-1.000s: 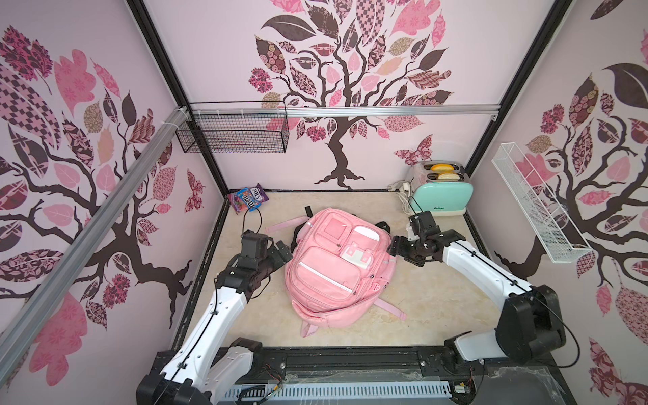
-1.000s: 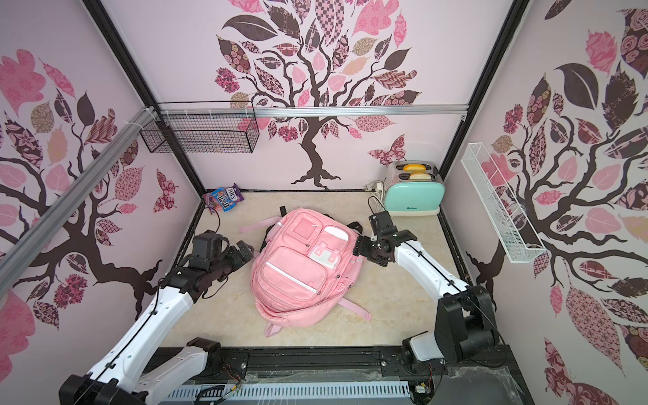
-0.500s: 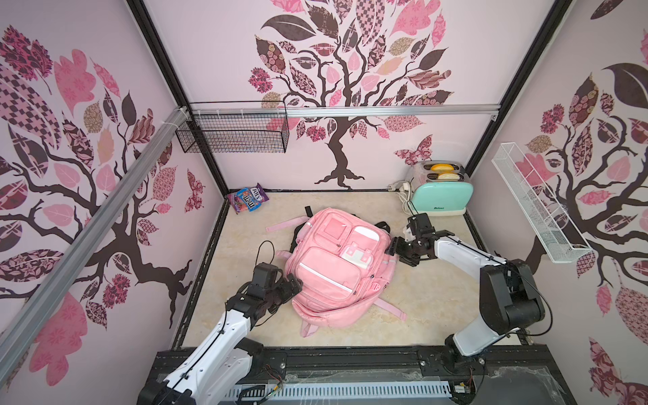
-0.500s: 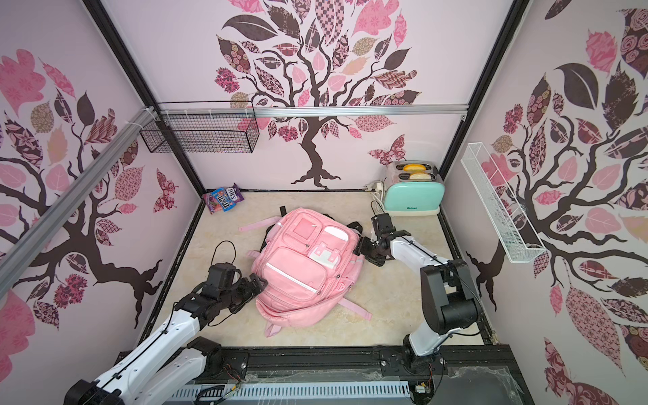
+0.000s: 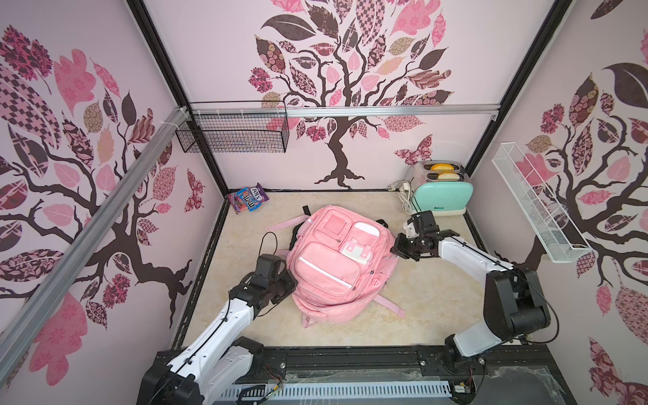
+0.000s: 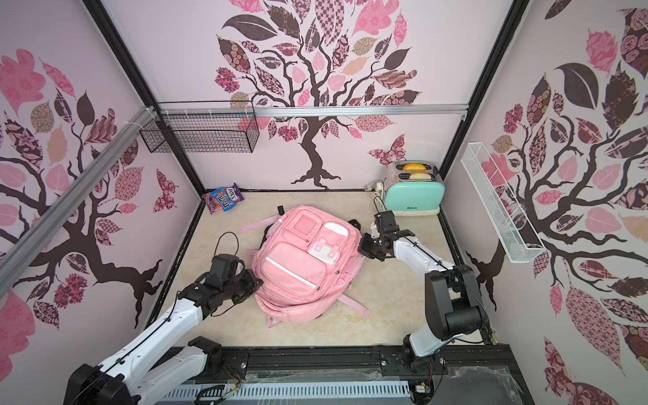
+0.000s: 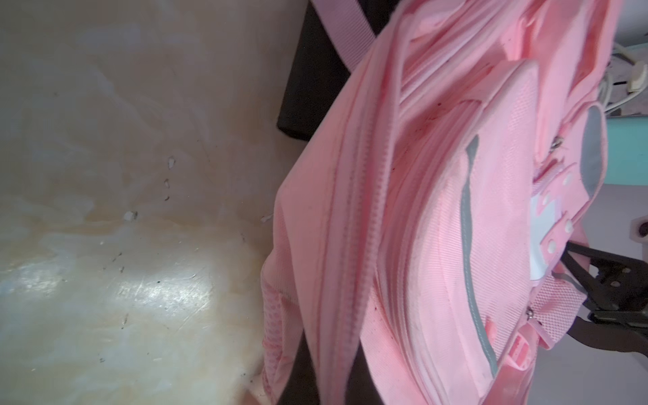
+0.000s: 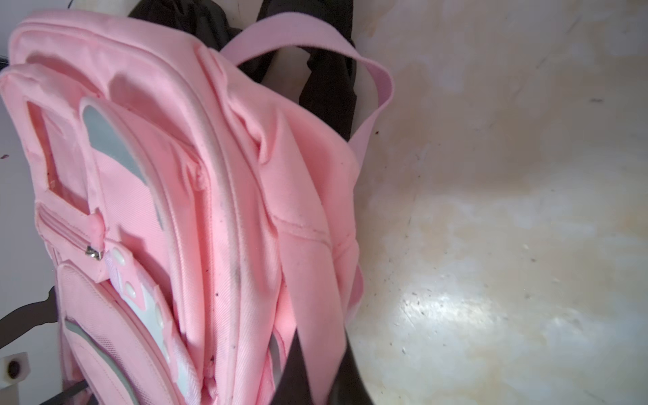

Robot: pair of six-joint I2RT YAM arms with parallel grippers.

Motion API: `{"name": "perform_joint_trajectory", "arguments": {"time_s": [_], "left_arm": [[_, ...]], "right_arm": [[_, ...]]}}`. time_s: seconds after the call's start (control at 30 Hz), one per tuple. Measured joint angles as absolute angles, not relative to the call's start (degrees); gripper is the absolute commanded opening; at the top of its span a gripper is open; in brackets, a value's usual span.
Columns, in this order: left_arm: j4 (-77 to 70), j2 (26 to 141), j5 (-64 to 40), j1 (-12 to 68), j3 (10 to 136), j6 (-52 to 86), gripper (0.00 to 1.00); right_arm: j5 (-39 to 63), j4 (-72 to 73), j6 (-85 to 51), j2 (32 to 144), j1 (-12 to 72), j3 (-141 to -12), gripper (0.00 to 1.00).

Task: Zip up the backpack
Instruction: Adjust the backpack on the backpack.

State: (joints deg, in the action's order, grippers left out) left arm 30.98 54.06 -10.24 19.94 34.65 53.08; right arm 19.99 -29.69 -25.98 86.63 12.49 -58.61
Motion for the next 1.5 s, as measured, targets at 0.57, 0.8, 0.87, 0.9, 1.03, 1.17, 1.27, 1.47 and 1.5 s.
{"name": "perform_joint_trajectory", "arguments": {"time_s": [0.57,0.8,0.87,0.9,1.03,1.17,1.27,1.47,1.5], "left_arm": [[34.3,90.9,-11.2,11.8,66.8,44.4,0.19],[26.7,99.6,-11.8,10.5,68.3,46.2,0.63],[26.6,98.0,-10.5,10.4,68.3,46.1,0.66],[26.8,96.4,-9.5,10.4,68.3,45.8,0.67],[30.9,86.8,-3.1,11.0,68.2,43.7,0.72],[32.7,75.5,2.2,12.3,64.2,42.5,0.73],[33.4,67.7,2.6,13.1,56.8,42.5,0.73],[32.1,60.5,-1.9,13.8,42.4,44.6,0.73],[31.4,60.3,-3.1,14.0,40.7,45.2,0.73]], "right_arm": [[15.0,-37.1,-27.6,67.5,21.4,-46.8,0.23],[21.8,-38.9,-27.3,66.5,23.4,-43.5,0.8],[21.3,-40.5,-26.9,65.0,23.3,-45.7,0.82],[20.8,-41.3,-26.6,64.4,23.0,-47.1,0.83],[19.4,-41.7,-25.3,63.6,19.0,-51.5,0.83],[17.6,-41.5,-24.4,66.5,14.3,-52.2,0.83],[16.0,-41.1,-24.2,70.7,13.9,-52.2,0.84],[15.5,-37.1,-24.5,77.4,13.5,-52.2,0.83],[15.7,-36.2,-24.6,78.4,13.5,-52.2,0.83]]}}
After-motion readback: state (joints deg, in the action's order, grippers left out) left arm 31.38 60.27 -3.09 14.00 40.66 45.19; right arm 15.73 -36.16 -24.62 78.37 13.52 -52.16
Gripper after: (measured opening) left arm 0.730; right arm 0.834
